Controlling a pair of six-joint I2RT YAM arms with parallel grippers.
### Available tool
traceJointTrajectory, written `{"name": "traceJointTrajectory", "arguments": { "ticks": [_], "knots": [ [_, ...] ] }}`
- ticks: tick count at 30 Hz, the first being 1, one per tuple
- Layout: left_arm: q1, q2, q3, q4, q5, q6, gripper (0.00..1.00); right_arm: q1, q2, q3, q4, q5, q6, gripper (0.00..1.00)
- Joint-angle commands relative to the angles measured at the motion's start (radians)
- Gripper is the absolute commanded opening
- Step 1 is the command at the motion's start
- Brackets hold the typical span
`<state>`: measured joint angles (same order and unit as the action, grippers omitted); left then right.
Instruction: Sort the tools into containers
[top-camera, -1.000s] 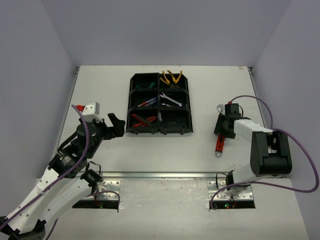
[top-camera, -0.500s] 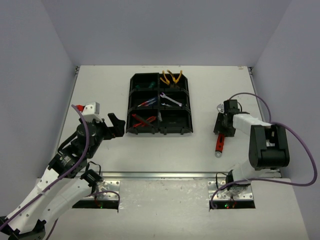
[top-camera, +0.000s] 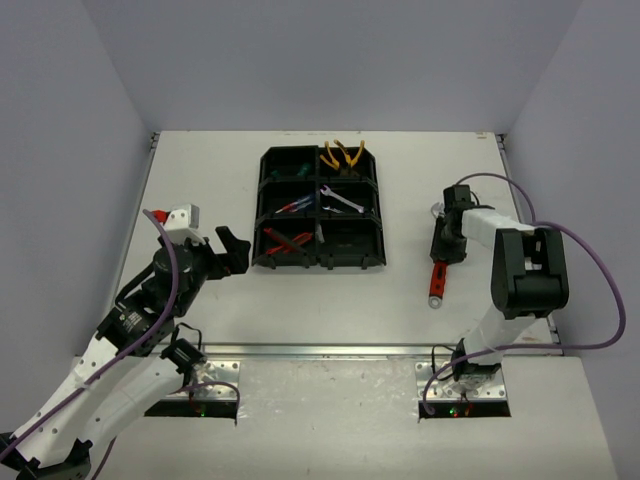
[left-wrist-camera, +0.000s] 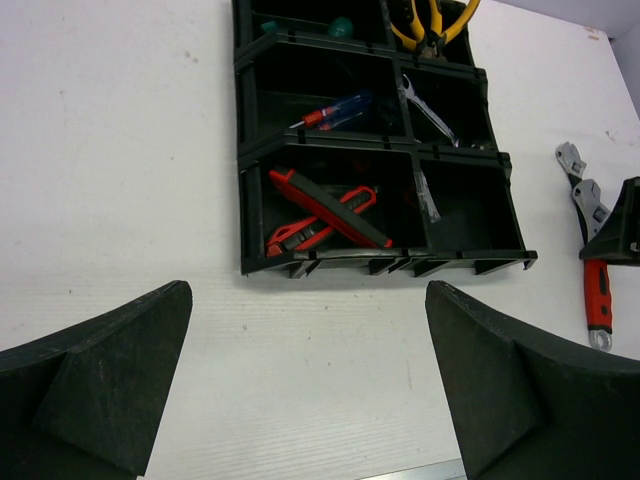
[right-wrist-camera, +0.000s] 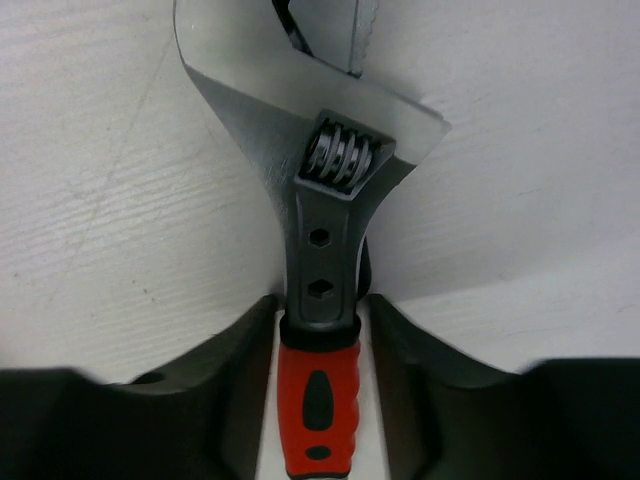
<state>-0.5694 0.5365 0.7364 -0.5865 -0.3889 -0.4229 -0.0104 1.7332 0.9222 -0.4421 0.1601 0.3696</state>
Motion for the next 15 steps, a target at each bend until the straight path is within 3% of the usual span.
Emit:
{"name": "traceJointTrajectory", "arguments": {
  "ticks": [1, 5, 15],
  "knots": [
    [-0.01, -0.005, 0.001, 0.04, -0.001, 0.011, 1.0, 0.003, 0.051, -0.009, 0.058, 0.049, -0.011, 0.55],
    [-0.01, -0.004, 0.001, 0.04, -0.001, 0.012, 1.0, -0.001, 0.051, 0.027, 0.051, 0.036, -0.028, 0.55],
    [-0.01, -0.007, 0.001, 0.039, -0.001, 0.01, 1.0, -0.008, 0.105, 0.051, 0.057, 0.002, -0.044, 0.22]
  ]
}}
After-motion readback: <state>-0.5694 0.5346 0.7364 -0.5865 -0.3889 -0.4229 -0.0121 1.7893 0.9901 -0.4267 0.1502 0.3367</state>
